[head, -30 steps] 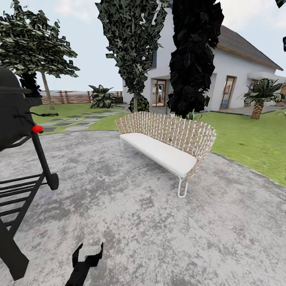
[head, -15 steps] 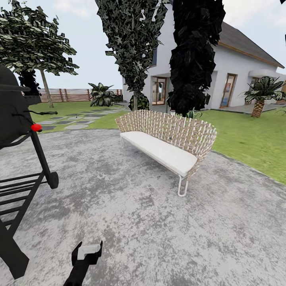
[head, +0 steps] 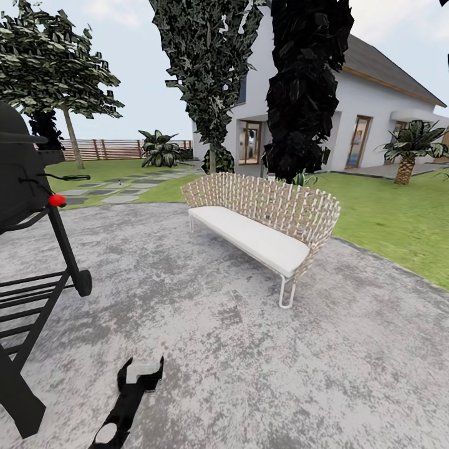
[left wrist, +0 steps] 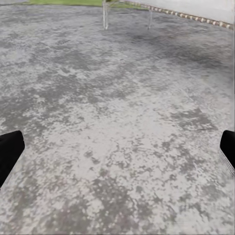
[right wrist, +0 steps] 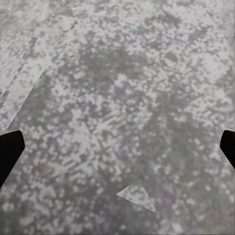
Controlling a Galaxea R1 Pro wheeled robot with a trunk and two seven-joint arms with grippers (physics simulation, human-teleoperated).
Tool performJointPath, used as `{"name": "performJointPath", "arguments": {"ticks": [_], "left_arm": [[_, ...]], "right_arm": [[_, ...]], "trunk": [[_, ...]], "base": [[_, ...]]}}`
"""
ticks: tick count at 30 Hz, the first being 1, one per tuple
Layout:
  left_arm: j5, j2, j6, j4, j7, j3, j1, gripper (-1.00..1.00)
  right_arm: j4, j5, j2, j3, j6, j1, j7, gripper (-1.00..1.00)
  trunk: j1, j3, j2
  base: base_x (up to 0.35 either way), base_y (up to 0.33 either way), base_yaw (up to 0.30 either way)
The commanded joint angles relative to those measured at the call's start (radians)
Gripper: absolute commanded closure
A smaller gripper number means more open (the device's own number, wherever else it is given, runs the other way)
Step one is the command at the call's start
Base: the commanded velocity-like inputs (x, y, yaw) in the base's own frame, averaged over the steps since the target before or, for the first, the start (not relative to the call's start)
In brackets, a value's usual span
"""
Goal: In the garden, pick up the pesticide atomizer on the floor and spray pesticide onto both trees until each tree trunk is fully covered.
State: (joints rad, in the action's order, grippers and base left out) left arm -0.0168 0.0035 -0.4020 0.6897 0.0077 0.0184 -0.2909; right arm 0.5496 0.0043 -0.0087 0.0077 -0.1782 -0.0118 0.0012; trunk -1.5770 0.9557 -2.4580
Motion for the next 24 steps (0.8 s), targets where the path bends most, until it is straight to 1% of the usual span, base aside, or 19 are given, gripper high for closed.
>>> {"name": "performJointPath", "arguments": {"ticks": [1, 6, 8, 10, 18, 24], "left_arm": [[0.0, 0.0, 0.114, 0.179, 0.0, 0.0, -0.027, -1.0], [0.0, 0.001, 0.126, 0.187, 0.0, 0.0, -0.037, -1.0], [0.0, 0.002, 0.128, 0.187, 0.0, 0.0, -0.038, -1.0], [0.0, 0.002, 0.128, 0.188, 0.0, 0.0, -0.039, -1.0], [0.003, 0.002, 0.128, 0.186, 0.0, -0.001, -0.039, -1.0], [0.003, 0.003, 0.132, 0.186, 0.0, 0.0, -0.039, -1.0]], "right_arm": [[0.383, 0.0, 0.0, 0.0, 0.144, 0.0, 0.0, -1.0], [0.403, 0.001, -0.003, 0.0, 0.157, 0.0, 0.001, -1.0], [0.415, 0.006, -0.011, 0.002, 0.159, 0.0, 0.0, -1.0], [0.419, 0.007, -0.013, 0.003, 0.159, 0.0, 0.0, -1.0], [0.426, 0.0, -0.015, -0.003, 0.158, 0.0, -0.004, -1.0], [0.426, -0.001, -0.015, -0.006, 0.158, 0.0, -0.007, -1.0]], "trunk": [[0.0, 0.0, 0.0], [0.0, 0.0, 0.0], [0.0, 0.0, 0.0], [0.0, 0.0, 0.0], [0.0, 0.0, 0.0], [0.0, 0.0, 0.0]], "base": [[0.0, 0.0, 0.0], [0.0, 0.0, 0.0], [0.0, 0.0, 0.0], [0.0, 0.0, 0.0], [0.006, 0.0, 0.0], [0.235, 0.0, 0.0]]}}
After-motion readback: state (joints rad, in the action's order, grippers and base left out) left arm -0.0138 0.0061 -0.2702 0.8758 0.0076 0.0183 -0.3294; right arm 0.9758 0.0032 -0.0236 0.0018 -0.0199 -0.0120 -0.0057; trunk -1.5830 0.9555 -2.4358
